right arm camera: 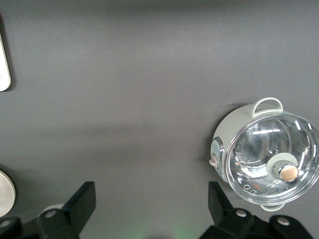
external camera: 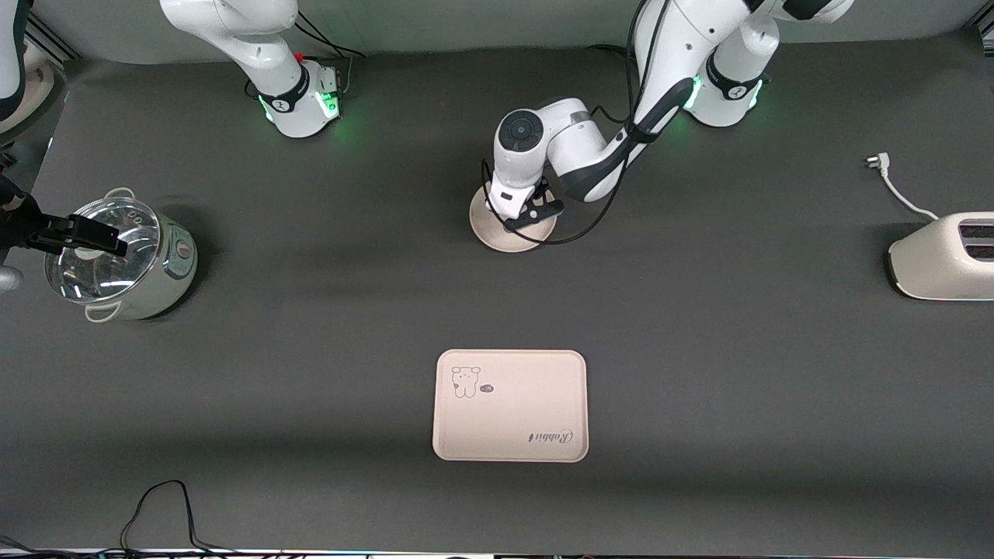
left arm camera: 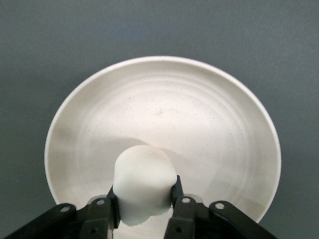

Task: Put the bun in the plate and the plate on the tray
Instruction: 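Lower the bun onto the plate and open the left gripper, then withdraw the left gripper while the right gripper rises from the pot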

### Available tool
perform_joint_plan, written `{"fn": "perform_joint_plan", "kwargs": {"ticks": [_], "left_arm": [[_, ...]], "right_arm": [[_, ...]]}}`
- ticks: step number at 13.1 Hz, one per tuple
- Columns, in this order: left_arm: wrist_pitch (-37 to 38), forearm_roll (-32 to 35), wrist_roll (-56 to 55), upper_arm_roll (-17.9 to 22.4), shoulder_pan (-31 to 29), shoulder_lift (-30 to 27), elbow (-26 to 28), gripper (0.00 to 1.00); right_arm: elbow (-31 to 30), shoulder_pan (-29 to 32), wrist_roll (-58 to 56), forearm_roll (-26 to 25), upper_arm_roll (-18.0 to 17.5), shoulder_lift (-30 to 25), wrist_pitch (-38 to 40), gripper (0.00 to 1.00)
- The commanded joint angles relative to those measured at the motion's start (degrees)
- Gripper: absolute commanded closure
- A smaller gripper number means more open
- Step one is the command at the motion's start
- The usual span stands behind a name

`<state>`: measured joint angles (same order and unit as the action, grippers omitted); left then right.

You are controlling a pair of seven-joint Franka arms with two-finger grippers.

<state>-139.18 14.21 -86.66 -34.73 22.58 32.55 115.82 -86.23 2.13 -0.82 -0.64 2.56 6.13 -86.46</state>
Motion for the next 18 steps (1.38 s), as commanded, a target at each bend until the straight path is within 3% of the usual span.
{"fn": "perform_joint_plan", "kwargs": {"ticks": [1,2,3,10,18], "left_arm": [[-0.3,1.3,-1.8,0.9,1.2,-0.2,-0.6,0.4],[-0.3,1.6,-1.8,0.9,1.2,-0.3,-0.6,0.11],[-0.2,1.9,-1.8,0.9,1.2,-0.3,-0.6,0.01],[2.1,2.0,-2.1,0.8,0.4,-2.4,-1.4,0.0],[23.2,0.8,-2.2,0.2,-6.5,-11.0,-15.5,0.01]], "right_arm": [[0.1,0.2,0.9,-0.6,-0.3,-0.1,0.1,0.0],[0.1,0.2,0.9,-0.6,-0.3,-0.1,0.1,0.0],[0.1,0.2,0.9,-0.6,-0.3,-0.1,0.1,0.0],[0.1,0.2,0.9,-0.6,-0.2,0.0,0.0,0.0],[0.0,0.2,1.0,-0.5,-0.3,-0.1,0.0,0.0]]}}
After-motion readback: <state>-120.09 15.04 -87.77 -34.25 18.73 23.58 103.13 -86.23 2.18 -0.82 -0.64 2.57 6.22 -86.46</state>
